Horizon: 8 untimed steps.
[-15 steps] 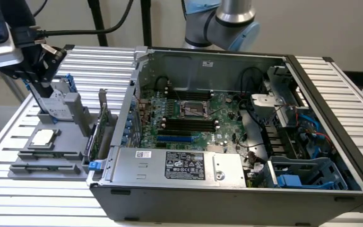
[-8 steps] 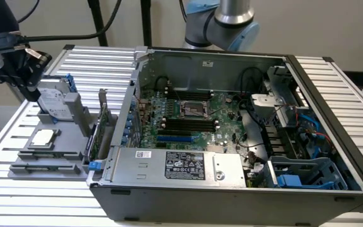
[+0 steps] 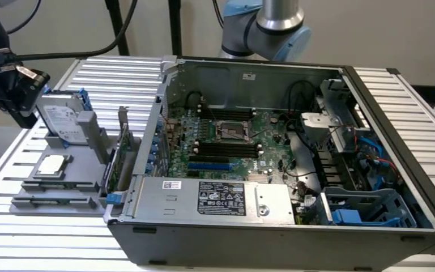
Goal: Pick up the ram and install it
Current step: 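Reach for the ram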
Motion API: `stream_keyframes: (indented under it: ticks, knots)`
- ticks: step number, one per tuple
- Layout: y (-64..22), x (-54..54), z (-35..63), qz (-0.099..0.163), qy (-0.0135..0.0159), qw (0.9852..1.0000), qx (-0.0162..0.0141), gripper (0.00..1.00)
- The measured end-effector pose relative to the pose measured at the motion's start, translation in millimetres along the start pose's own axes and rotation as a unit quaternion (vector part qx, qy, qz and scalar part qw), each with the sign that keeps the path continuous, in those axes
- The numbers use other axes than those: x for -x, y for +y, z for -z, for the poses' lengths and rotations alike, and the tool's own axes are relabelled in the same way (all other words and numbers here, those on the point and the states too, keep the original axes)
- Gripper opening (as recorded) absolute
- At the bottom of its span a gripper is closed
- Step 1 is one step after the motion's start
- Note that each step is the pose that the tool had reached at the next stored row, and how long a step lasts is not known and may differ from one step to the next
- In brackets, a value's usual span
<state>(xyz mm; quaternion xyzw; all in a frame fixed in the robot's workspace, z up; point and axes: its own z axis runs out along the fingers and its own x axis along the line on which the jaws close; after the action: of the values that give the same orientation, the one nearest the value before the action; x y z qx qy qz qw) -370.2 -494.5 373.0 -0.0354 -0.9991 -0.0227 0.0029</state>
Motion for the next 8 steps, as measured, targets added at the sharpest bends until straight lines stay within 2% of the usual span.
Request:
stream_keyframes:
  ticks: [4,6,8]
  knots:
    - [-7.0,-0.7,-2.9,0.000,0.0082,1.0000,-0.0006,0.11]
    - [-8.9,-1.8,-4.8,0.000,0.0098,1.0000,-0.0007,0.11]
    - [-9.8,-4.2,-6.7,0.001,0.0100,0.9999,-0.0008,0.11]
